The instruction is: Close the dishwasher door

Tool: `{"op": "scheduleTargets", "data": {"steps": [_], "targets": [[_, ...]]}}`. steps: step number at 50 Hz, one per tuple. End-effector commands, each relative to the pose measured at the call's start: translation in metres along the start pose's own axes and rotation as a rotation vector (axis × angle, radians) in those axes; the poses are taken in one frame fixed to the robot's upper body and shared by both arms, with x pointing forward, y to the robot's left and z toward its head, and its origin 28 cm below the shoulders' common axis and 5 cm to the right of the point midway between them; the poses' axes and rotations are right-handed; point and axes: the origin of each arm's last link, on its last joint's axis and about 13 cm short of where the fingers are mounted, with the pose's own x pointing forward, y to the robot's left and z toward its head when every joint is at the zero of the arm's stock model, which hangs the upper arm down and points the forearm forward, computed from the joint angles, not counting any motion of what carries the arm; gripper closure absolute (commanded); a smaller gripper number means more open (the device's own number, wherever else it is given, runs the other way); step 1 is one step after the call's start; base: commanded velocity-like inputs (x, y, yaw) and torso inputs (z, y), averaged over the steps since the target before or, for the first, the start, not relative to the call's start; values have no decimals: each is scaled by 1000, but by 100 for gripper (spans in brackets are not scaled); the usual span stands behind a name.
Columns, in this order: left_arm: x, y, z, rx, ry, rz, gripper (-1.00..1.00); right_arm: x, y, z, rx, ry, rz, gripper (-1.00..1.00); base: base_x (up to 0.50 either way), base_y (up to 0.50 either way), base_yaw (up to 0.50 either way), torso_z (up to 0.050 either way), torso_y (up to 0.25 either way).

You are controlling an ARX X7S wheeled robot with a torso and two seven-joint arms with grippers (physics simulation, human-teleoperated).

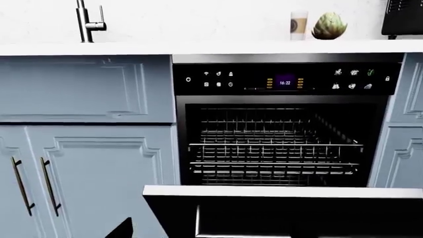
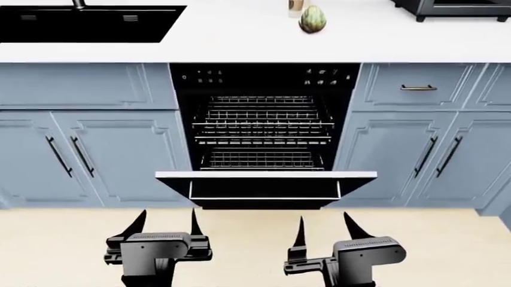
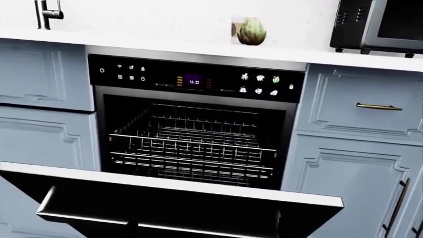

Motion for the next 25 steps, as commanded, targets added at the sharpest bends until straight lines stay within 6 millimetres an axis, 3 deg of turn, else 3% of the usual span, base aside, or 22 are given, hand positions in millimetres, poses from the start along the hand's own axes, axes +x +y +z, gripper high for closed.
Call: {"op": "scheduleTargets", "data": {"steps": [1, 25], "targets": [[-1, 0, 0, -5, 1, -4, -100, 0, -1, 1, 3, -1, -13, -100, 0, 0, 0, -50, 16], [-2, 0, 2, -3, -8, -13, -100, -2, 0, 2, 3, -8, -9, -100, 0, 0, 0, -50, 14]]}}
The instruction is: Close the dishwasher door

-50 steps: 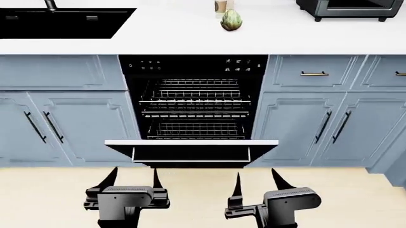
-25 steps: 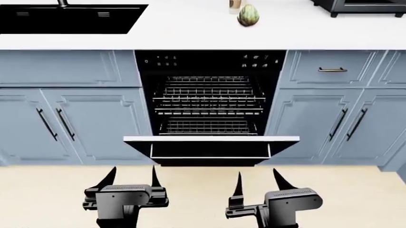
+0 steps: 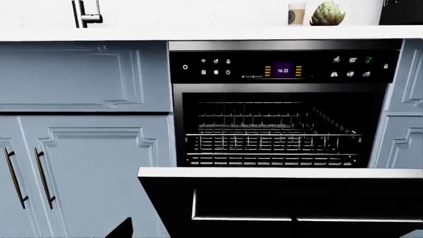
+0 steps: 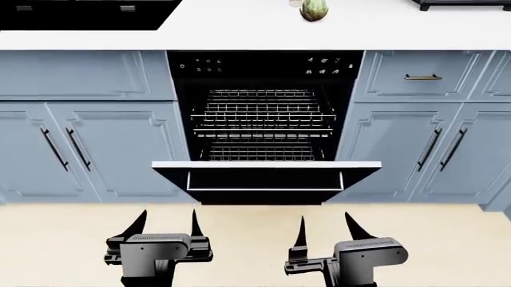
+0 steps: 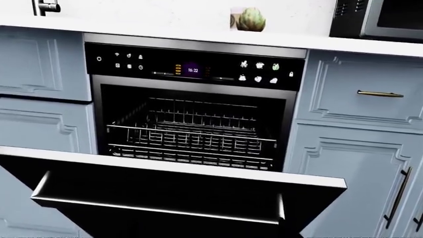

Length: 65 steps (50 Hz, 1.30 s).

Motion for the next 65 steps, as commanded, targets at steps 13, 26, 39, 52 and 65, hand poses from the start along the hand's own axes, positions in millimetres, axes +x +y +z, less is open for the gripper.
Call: {"op": "scheduleTargets", "data": {"steps": [13, 26, 39, 52, 65], "targets": [[0, 0, 1, -1, -2, -2, -100, 0, 0, 1, -1, -6, -3, -100, 0, 0, 0, -50, 14], [0, 0, 2, 0, -3, -3, -100, -1, 0, 1, 0, -6, -3, -100, 0, 0, 0, -50, 14], [-1, 0, 2, 0, -4, -2, -100, -1, 0, 1, -1, -7, -2, -100, 0, 0, 0, -50, 14], [-1, 0, 2, 1, -4, 0, -100, -2, 0, 2, 0, -9, 1, -100, 0, 0, 0, -50, 14], [-1, 0, 2, 1, -4, 0, -100, -2, 1, 2, 0, -10, 3, -100, 0, 0, 0, -50, 15]]}}
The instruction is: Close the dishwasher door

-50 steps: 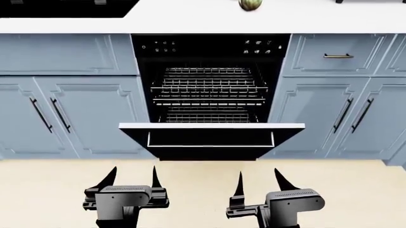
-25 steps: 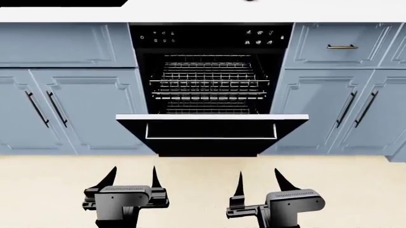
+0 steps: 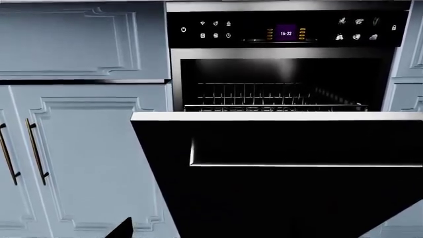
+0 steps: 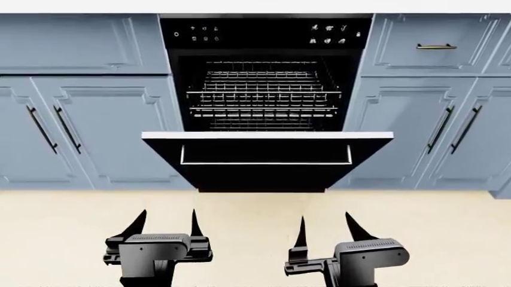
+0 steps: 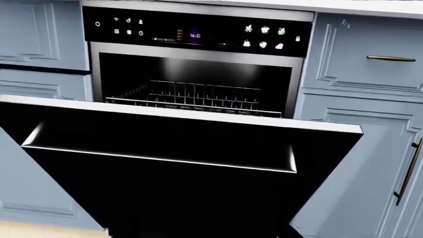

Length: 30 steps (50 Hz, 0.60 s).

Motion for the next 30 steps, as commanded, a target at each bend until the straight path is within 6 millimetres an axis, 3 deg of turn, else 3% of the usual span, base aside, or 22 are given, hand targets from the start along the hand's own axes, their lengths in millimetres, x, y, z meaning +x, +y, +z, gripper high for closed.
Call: {"op": "scheduleTargets", "data": {"steps": [1, 30], "targets": [[0, 0, 0, 0, -1, 0, -100, 0, 0, 0, -1, -1, 2, -100, 0, 0, 0, -50, 16], [0, 0, 1, 3, -5, 2, -100, -1, 1, 0, 2, 0, 7, -100, 0, 0, 0, -50, 15]]}}
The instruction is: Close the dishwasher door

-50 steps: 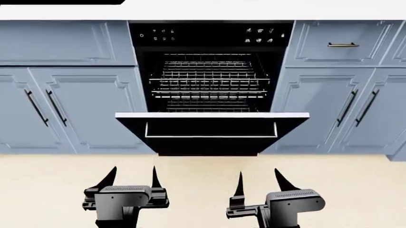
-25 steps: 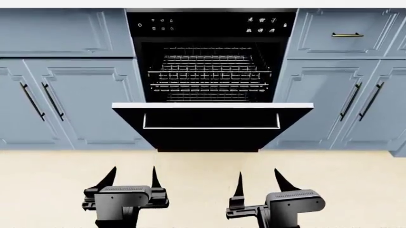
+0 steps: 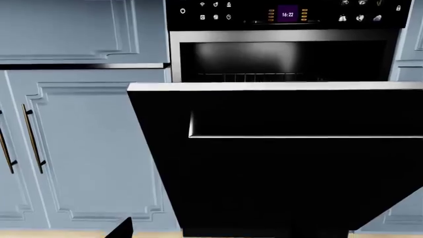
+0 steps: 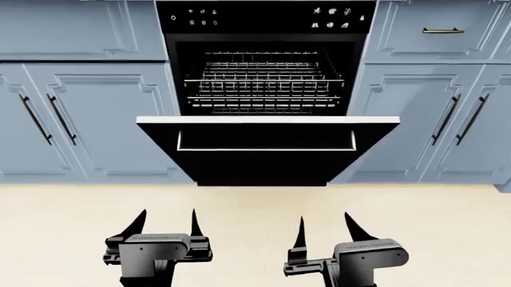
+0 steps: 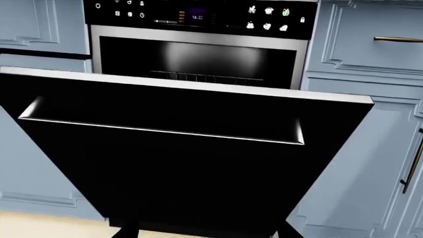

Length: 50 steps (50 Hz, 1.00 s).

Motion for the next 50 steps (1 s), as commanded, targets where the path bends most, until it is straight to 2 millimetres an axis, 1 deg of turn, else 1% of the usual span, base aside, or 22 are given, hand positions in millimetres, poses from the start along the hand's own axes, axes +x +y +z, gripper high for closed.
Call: {"op": "scheduleTargets", "data": {"steps": [1, 50], "targets": [[0, 0, 1, 1, -4, 1, -100, 0, 0, 0, 1, 0, 4, -100, 0, 0, 0, -50, 14], [0, 1, 1, 5, -8, 11, -100, -2, 0, 1, 2, -4, 5, -100, 0, 0, 0, -50, 15]]}}
